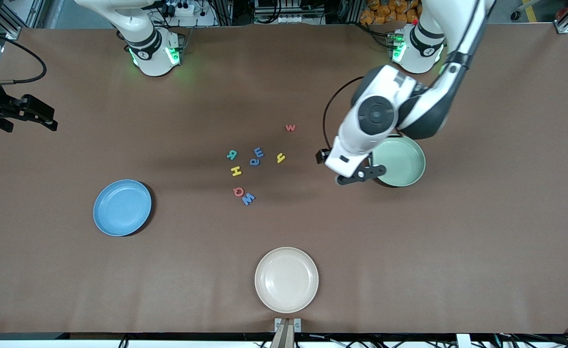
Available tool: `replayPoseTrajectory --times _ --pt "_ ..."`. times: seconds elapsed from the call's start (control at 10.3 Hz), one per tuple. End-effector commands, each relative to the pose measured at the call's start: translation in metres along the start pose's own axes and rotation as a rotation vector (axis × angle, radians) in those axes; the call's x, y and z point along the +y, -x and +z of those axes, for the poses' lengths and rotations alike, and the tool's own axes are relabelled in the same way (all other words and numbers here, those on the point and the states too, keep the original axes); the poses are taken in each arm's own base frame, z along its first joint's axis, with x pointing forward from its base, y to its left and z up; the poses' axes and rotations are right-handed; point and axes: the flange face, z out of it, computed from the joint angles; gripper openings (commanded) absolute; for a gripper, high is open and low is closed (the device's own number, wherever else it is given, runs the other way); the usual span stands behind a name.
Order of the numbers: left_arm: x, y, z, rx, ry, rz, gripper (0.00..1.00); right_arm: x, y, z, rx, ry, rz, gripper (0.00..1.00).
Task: Sort uppercase to blue plate, lowercase to green plate
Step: 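Reach the left gripper over the yellow lowercase h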
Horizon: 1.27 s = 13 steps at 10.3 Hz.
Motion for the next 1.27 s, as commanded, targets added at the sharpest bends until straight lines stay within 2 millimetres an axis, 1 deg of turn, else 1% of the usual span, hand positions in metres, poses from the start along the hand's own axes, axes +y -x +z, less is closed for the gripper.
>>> replayPoseTrajectory --times 0.0,0.2,0.39,0.59,0.68,0.78,0.88,0.98,1.17 --pt "0.032 0.018 0.035 0.047 -0.056 -0.046 1.0 0.006 -0.004 0.009 -0.016 0.001 0.001 1.0" --pt "0.057 0.032 0.07 0.076 -0.057 -0.115 1.0 0.017 -0.012 0.017 -0.007 -0.003 0.021 1.0" --pt "0.079 0.037 0.095 0.121 -0.058 -0.13 1.0 0.02 -0.016 0.023 -0.016 -0.003 0.025 1.0" --pt "0.096 0.048 0.112 0.18 -0.08 -0.083 1.0 0.021 -0.026 0.04 -0.035 -0.002 0.026 1.0" --pt "0.108 0.054 0.122 0.192 -0.082 -0.059 1.0 0.029 -0.032 0.049 -0.038 -0.004 0.04 1.0" --pt "0.12 0.06 0.126 0.195 -0.077 -0.032 1.0 0.032 -0.039 0.054 -0.019 -0.002 0.044 1.0" --pt "0.123 0.063 0.13 0.185 -0.069 -0.03 1.0 0.035 -0.045 0.061 -0.017 -0.002 0.05 1.0" --pt "0.127 0.065 0.134 0.155 -0.031 -0.045 1.0 0.038 -0.047 0.062 -0.006 -0.001 0.054 1.0" --pt "0.137 0.072 0.15 0.12 0.041 -0.078 1.0 0.04 -0.05 0.069 -0.014 0.0 0.054 1.0"
